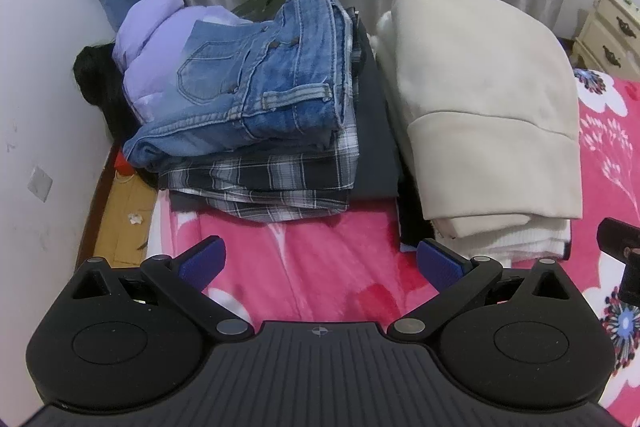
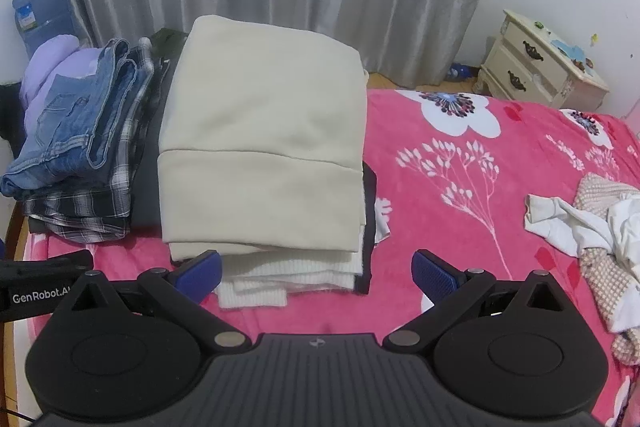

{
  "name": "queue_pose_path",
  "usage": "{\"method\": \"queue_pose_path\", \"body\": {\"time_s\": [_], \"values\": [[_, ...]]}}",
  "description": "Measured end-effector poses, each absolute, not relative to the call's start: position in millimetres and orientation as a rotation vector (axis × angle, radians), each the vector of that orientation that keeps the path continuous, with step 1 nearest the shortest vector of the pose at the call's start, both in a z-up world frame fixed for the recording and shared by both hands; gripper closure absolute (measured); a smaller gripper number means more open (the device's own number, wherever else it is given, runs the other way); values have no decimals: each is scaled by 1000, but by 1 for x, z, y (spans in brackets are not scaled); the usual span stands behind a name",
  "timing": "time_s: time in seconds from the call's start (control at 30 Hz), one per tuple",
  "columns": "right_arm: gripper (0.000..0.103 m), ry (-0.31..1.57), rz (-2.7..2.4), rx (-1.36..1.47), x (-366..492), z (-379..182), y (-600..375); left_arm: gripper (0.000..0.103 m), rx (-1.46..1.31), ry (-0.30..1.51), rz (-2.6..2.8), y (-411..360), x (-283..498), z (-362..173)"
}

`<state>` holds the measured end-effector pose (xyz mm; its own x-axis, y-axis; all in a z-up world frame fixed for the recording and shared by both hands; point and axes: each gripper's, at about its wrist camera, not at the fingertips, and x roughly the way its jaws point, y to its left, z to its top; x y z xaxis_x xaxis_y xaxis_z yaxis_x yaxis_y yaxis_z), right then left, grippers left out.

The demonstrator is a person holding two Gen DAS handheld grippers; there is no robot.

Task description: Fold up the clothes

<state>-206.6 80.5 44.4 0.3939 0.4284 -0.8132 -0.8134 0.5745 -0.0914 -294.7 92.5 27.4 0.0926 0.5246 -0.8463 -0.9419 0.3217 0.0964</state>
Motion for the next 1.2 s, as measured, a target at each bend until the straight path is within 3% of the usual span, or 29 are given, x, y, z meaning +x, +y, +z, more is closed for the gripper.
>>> {"method": "queue_pose_path", "body": {"time_s": [1.2], "values": [[0,869,828,-561,-208,31,85,0,-589,967,1163,91,-298,17]]}}
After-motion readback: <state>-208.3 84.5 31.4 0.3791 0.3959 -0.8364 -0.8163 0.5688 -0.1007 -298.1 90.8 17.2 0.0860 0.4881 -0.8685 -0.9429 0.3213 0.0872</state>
